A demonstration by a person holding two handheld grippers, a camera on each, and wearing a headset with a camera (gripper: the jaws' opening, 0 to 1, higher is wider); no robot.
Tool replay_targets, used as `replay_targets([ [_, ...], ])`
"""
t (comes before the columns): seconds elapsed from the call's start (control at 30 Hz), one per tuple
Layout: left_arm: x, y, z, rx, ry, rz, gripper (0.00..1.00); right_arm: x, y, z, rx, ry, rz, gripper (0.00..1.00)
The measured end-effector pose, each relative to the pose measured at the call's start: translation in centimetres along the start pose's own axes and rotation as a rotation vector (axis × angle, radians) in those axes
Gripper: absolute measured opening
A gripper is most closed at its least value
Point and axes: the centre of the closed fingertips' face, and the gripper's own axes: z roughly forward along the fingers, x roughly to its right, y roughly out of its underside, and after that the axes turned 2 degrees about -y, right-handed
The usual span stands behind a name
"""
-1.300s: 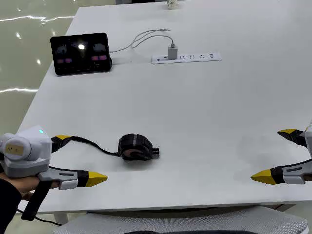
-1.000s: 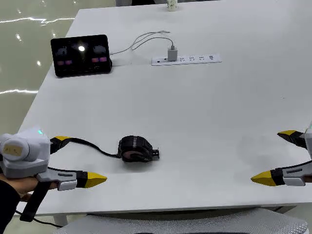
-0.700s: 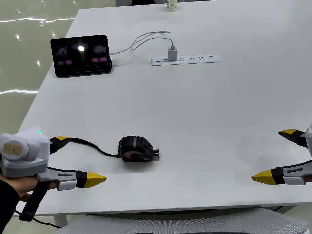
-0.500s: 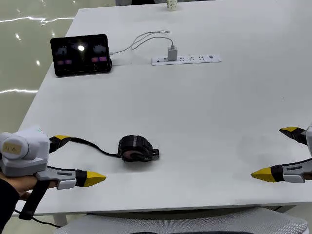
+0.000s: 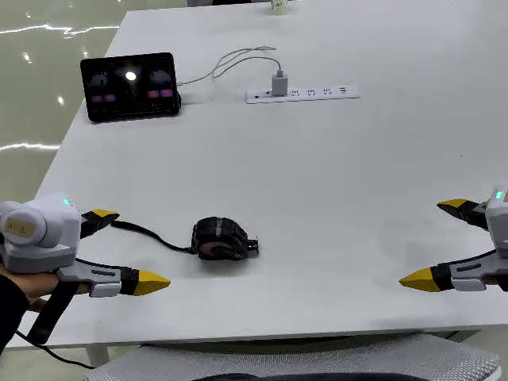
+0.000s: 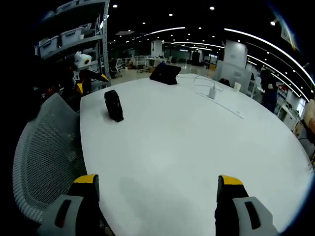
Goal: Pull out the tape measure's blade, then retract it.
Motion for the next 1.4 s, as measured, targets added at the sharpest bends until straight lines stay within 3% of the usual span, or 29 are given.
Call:
replay_targets([
  [0.4, 0.1, -0.4, 1.2, -0.06, 0.053, 0.067, 0.99, -0.4, -1.2, 1.3, -0.011, -0.042, -0.018, 0.99],
  [0.8, 1.1, -0.5, 2.3, -0.109, 0.116, 0.115, 0.93, -0.9, -3.3, 2.3, 0.025, -0.075, -0.022, 0.99],
  [0.93, 1.6, -0.5, 2.6, -0.137, 0.145, 0.159, 0.93, -1.1, -4.1, 2.7, 0.024, -0.084, -0.057, 0.99],
  [1.4, 2.3, -2.3, 4.1, -0.168, 0.2, 0.288, 0.93, -2.0, -5.6, 4.5, 0.004, -0.132, -0.135, 0.99],
])
